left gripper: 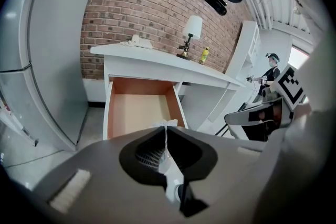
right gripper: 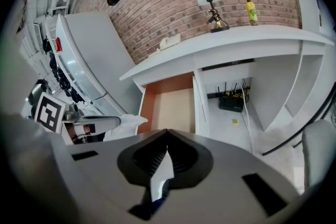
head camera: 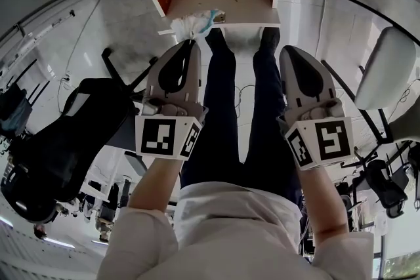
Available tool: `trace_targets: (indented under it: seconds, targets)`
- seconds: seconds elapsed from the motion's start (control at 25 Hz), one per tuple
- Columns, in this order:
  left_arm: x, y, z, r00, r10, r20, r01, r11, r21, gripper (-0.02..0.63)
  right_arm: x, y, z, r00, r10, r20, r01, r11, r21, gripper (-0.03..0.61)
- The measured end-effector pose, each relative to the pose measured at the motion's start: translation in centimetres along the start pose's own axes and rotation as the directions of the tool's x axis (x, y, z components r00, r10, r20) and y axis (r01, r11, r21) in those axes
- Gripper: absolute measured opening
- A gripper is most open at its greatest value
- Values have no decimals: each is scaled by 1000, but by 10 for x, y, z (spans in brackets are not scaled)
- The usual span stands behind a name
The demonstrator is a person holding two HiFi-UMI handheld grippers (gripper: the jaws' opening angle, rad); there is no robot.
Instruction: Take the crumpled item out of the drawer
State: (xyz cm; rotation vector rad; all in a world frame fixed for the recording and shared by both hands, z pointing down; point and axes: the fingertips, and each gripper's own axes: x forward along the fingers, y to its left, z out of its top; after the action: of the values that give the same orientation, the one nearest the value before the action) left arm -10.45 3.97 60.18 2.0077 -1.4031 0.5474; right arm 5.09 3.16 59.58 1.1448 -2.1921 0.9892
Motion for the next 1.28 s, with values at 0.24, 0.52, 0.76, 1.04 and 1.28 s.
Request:
trace_targets:
  seconds: [0.24,0.52,0.76,1.04,1.28]
  targets:
    - [-3,-4,-2,1000,-11,-10,11,1000,11,20,-5,4,7,1000,0,12,1,1000,-17,9]
    - [-13,-4,3,1000,2,-3,-2,1000,0,21,-12,9,16,1000,3,22,-2,999,-46,9]
    - [-50,-14,53,997,5,81,-5,1000,8,21,-46,29,55,996,-1,93,7,998,-67,9]
    - [-103,-38,110,989,2,150,-6,999,32,21,-105,56,107,985,1,175,17,995,-96,9]
    - [-148,-46,160,973,1,231,-17,997,69,21,-150,85,160,961,17,276,23,990,-138,8]
